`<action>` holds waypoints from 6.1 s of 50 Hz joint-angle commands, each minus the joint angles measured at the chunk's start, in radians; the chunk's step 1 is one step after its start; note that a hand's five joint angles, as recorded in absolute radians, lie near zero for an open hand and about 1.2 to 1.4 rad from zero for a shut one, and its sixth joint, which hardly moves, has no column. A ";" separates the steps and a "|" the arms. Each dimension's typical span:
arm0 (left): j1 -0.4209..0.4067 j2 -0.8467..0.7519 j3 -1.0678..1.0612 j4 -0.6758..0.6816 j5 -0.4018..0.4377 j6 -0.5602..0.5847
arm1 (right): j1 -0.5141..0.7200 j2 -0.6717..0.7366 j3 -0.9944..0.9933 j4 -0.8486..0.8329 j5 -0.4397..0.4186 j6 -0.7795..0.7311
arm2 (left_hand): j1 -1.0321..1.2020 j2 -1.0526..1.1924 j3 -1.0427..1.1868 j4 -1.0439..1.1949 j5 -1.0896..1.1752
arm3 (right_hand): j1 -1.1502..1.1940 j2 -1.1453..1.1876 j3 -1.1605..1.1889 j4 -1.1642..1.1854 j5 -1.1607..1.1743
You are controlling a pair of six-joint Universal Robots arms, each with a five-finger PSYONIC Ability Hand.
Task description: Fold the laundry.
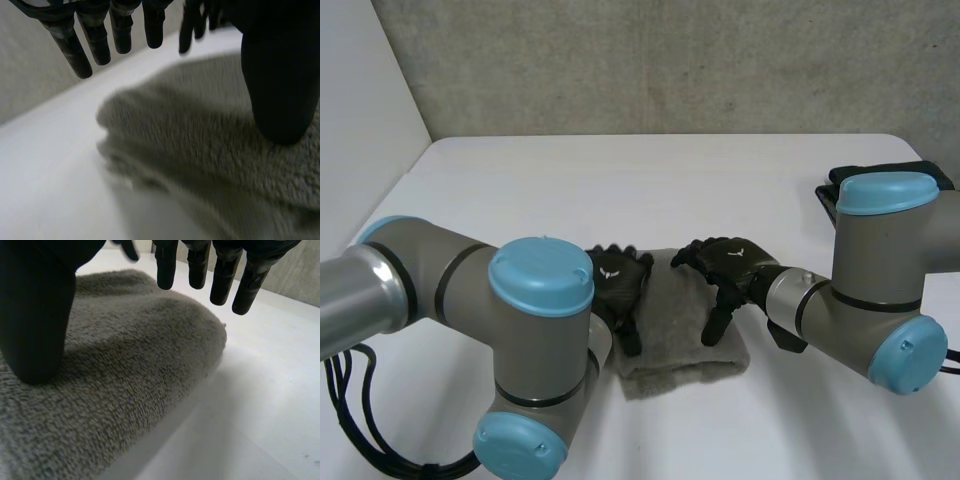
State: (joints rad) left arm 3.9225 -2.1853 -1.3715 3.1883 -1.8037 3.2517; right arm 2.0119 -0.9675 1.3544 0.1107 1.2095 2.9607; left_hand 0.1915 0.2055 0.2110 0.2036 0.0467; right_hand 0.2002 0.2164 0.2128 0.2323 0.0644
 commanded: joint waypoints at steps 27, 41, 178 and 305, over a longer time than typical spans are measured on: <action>0.032 0.226 -0.081 -0.044 -0.051 0.014 | -0.128 -0.227 0.235 -0.059 0.107 0.021 | 0.004 -0.010 -0.015 -0.008 -0.025 | -0.026 -0.042 -0.038 -0.058 -0.064; 0.077 0.332 -0.215 0.022 -0.046 0.013 | -0.150 -0.244 0.397 -0.068 0.078 0.072 | 0.001 -0.013 -0.018 -0.011 -0.028 | -0.026 -0.042 -0.038 -0.058 -0.064; 0.135 0.315 -0.264 0.055 -0.045 0.010 | -0.205 -0.030 0.157 -0.252 0.007 -0.477 | 0.001 -0.013 -0.018 -0.011 -0.028 | 0.096 0.080 0.084 0.064 0.057; 0.152 0.300 -0.268 0.056 -0.045 0.008 | -0.243 0.357 -0.376 -0.401 -0.054 -0.798 | -0.001 -0.015 -0.021 -0.014 -0.031 | 1.196 1.180 1.183 1.164 1.157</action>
State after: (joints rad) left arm 4.0705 -1.8794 -1.6398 3.2437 -1.8484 3.2600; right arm 1.8112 -0.6519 1.0446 -0.2952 1.1561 2.1873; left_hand 0.1914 0.2054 0.2109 0.2035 0.0466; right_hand 0.8982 1.1578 1.1417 1.1877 0.9211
